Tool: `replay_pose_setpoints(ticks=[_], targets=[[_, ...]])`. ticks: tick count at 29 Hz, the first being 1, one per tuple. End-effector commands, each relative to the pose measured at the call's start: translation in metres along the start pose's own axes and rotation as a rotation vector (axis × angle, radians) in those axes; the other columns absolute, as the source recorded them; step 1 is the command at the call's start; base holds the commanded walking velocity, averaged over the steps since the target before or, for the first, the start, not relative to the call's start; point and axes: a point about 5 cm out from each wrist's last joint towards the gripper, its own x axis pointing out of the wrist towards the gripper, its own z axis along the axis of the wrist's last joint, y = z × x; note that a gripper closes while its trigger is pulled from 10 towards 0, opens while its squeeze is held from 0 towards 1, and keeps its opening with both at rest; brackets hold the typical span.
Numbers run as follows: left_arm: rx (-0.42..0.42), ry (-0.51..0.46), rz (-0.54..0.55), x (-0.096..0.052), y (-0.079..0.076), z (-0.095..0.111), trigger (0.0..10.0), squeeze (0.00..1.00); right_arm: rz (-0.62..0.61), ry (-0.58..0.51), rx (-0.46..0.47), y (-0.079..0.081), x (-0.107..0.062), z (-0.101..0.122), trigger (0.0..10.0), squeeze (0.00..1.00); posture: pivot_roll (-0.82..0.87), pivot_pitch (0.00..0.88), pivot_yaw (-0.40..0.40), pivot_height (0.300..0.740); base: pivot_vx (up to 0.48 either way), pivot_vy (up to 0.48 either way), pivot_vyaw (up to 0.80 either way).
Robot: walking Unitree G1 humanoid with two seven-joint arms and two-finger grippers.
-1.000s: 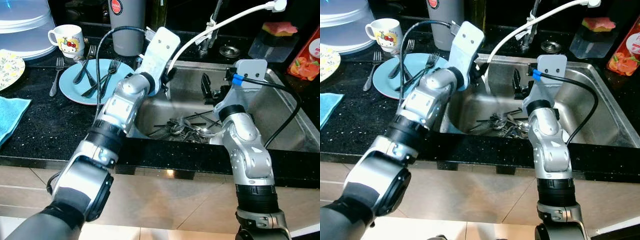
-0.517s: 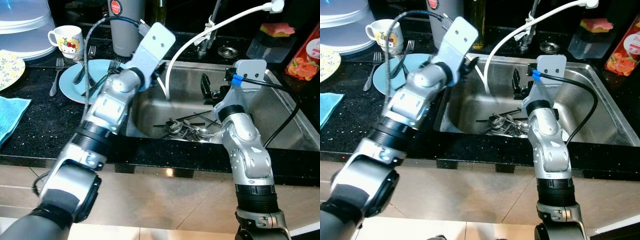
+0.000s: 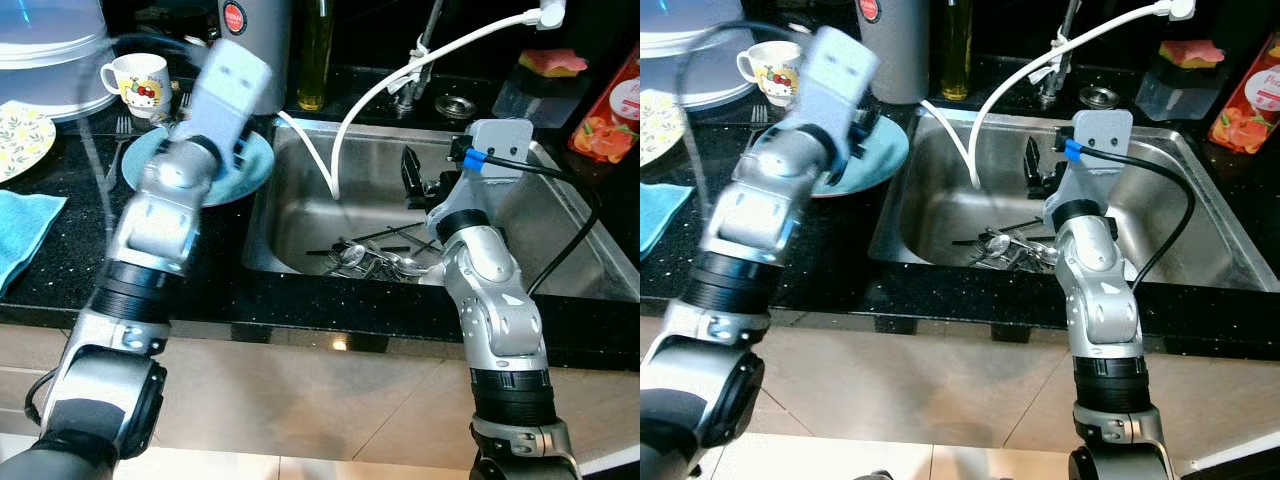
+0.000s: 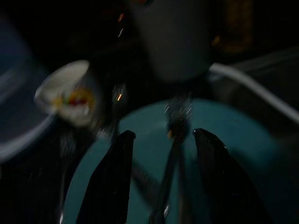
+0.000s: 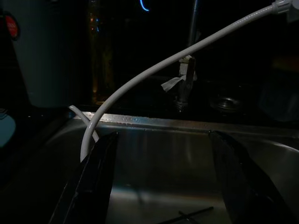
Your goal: Kitchen organization
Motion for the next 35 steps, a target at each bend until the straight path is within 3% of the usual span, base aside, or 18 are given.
replay_pose_setpoints(ticks=[1, 5, 7, 11, 13, 17, 24, 35], targets=[[-0.006, 0.053, 0.032, -0.001, 0.006, -0.008, 10.0, 0.0, -0.004, -0.002, -0.001, -0.002, -0.001, -0.001, 10.0, 0.0, 0.22, 0.065, -0.043, 0.74, 0.0, 0.0, 0.0], [-0.025, 0.09, 0.065, -0.002, 0.01, -0.015, 10.0, 0.0, 0.002, -0.003, -0.001, -0.001, 0.0, 0.0, 10.0, 0.0, 0.22, 0.062, -0.046, 0.74, 0.0, 0.0, 0.0], [-0.061, 0.113, 0.071, -0.002, 0.01, -0.017, 10.0, 0.0, 0.002, -0.004, -0.001, -0.001, 0.0, 0.0, 10.0, 0.0, 0.22, 0.061, -0.046, 0.74, 0.0, 0.0, 0.0], [-0.185, 0.258, 0.067, -0.001, 0.01, -0.03, 10.0, 0.0, 0.002, -0.002, -0.003, -0.001, 0.0, 0.0, 10.0, 0.0, 0.22, 0.061, -0.046, 0.74, 0.0, 0.0, 0.0], [-0.185, 0.258, 0.067, -0.001, 0.01, -0.03, 10.0, 0.0, 0.002, -0.002, -0.003, -0.001, 0.0, 0.0, 10.0, 0.0, 0.22, 0.061, -0.046, 0.74, 0.0, 0.0, 0.0], [-0.358, 0.369, 0.033, 0.002, 0.009, -0.038, 10.0, 0.0, -0.001, 0.0, -0.002, -0.001, 0.0, -0.001, 10.0, 0.0, 0.22, 0.065, -0.044, 0.74, 0.0, 0.0, 0.0], [-0.337, 0.359, 0.099, 0.012, 0.016, -0.036, 10.0, 0.0, -0.003, 0.0, -0.001, 0.0, 0.0, -0.001, 10.0, 0.0, 0.22, 0.07, -0.04, 0.74, 0.0, 0.0, 0.0], [-0.312, 0.419, 0.067, 0.017, 0.007, -0.042, 10.0, 0.0, -0.014, -0.001, 0.001, -0.001, -0.001, -0.001, 10.0, 0.0, 0.22, 0.077, -0.025, 0.74, 0.0, 0.0, 0.0]])
